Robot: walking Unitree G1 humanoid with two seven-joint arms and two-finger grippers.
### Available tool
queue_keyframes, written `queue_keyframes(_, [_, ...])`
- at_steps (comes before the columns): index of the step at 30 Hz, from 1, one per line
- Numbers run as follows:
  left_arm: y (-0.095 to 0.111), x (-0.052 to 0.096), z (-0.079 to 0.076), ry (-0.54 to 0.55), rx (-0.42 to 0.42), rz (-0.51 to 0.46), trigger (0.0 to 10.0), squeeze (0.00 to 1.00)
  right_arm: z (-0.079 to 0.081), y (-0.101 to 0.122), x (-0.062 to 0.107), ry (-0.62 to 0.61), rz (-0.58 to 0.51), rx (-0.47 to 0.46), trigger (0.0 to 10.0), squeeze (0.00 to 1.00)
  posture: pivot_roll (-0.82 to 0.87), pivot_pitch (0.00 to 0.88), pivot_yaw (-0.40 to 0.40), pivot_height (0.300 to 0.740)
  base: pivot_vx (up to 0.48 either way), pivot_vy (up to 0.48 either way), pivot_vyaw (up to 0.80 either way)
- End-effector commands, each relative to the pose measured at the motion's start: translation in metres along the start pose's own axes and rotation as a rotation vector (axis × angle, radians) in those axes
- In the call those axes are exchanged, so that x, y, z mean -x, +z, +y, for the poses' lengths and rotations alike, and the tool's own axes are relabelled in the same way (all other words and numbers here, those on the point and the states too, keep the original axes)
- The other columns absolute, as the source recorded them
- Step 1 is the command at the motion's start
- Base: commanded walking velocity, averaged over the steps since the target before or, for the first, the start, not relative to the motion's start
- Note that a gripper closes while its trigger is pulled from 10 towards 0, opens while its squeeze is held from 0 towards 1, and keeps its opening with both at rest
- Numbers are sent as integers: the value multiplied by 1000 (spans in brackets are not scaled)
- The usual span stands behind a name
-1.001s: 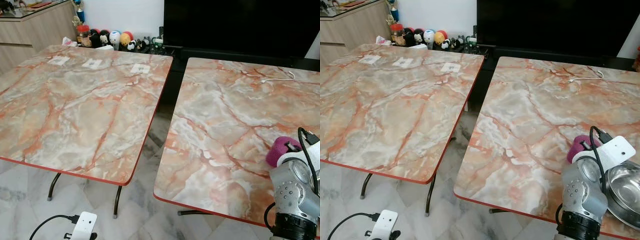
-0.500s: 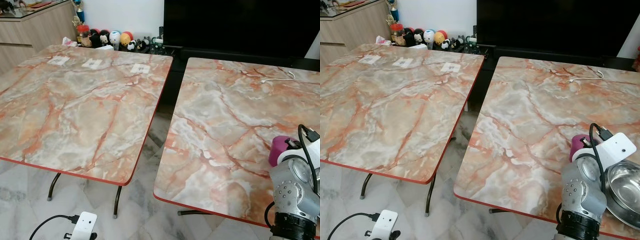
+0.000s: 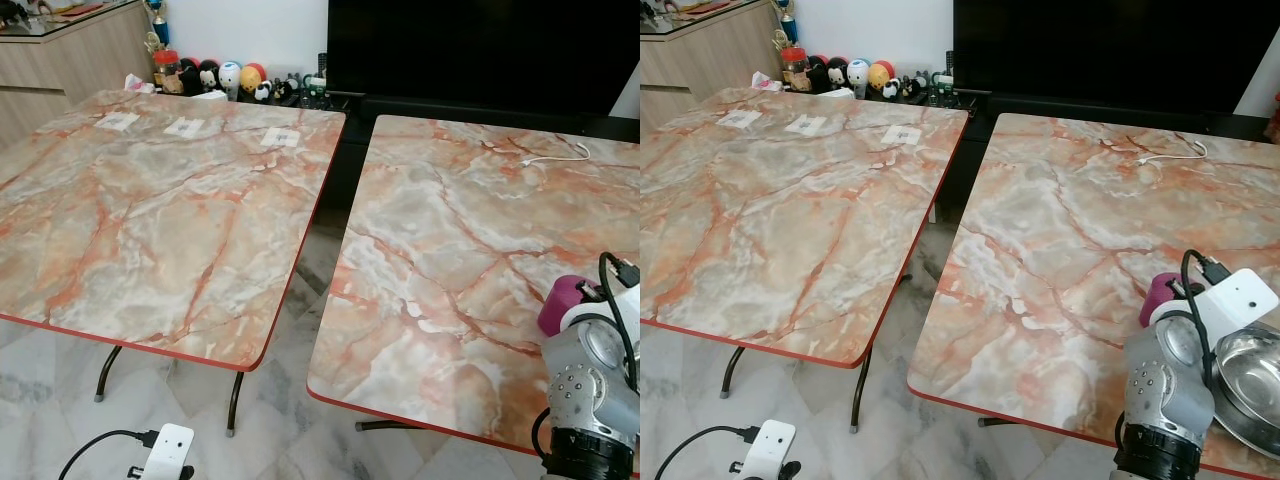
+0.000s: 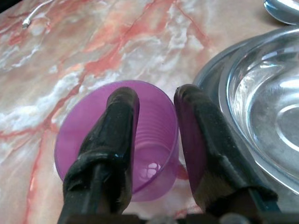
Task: Setting the table
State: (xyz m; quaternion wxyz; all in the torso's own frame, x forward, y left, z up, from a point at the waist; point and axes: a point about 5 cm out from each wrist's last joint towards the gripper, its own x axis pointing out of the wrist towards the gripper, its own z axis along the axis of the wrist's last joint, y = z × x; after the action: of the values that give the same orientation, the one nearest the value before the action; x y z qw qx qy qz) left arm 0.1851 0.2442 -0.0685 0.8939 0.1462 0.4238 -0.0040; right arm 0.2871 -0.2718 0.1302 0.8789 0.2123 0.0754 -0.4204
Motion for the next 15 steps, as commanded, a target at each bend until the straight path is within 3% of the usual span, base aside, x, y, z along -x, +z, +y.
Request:
queue_keyframes(1, [-5,2,3,11,-6,17,10000,0,-3,-2,0,-10,4,10,10000,0,95,2,-25,740,0,0,0])
queue_keyframes(15, [-5,2,4,12,-6,15,10000,0,1,6,2,21,-77,64,10000,0,96,0,-24,740,0,0,0])
